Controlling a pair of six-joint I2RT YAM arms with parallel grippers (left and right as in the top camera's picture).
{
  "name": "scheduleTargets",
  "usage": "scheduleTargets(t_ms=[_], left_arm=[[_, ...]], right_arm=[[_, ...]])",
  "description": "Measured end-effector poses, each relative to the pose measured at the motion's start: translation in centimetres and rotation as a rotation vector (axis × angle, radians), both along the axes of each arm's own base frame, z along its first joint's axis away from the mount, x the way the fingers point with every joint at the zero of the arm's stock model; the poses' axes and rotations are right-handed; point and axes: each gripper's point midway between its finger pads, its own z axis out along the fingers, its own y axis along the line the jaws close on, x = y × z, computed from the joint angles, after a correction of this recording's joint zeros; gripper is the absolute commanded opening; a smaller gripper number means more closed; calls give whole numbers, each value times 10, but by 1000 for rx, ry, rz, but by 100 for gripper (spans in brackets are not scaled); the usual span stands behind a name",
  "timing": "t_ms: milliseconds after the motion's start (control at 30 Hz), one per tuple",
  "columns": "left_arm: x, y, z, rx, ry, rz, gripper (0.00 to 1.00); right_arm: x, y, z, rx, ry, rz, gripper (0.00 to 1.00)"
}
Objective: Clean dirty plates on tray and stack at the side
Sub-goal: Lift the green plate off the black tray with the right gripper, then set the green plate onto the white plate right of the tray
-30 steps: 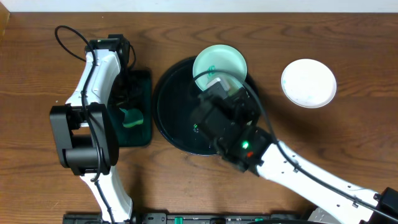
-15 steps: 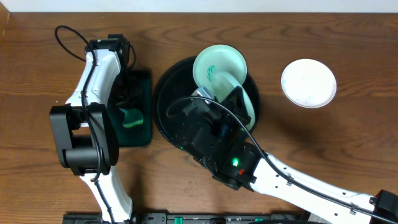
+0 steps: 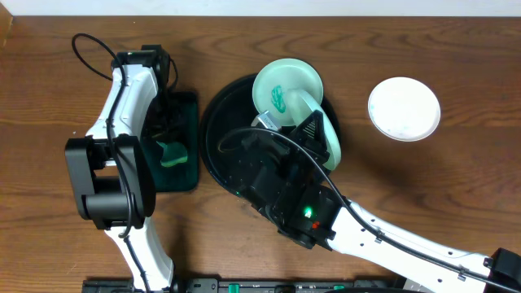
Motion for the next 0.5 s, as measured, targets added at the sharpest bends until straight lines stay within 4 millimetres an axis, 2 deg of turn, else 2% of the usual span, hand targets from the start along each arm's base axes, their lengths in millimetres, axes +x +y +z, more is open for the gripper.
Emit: scheduleTargets(t_ms=[200,400,500], left_arm=[[0,0,0,0,0,0,7],[-1,0,0,0,5,0,7],[-3,0,1,0,14,0,7]], right_arm=[[3,6,-4,54,9,29,1],[4,26,-29,183,118,140,1],[13,18,-35,241,131,119,1]])
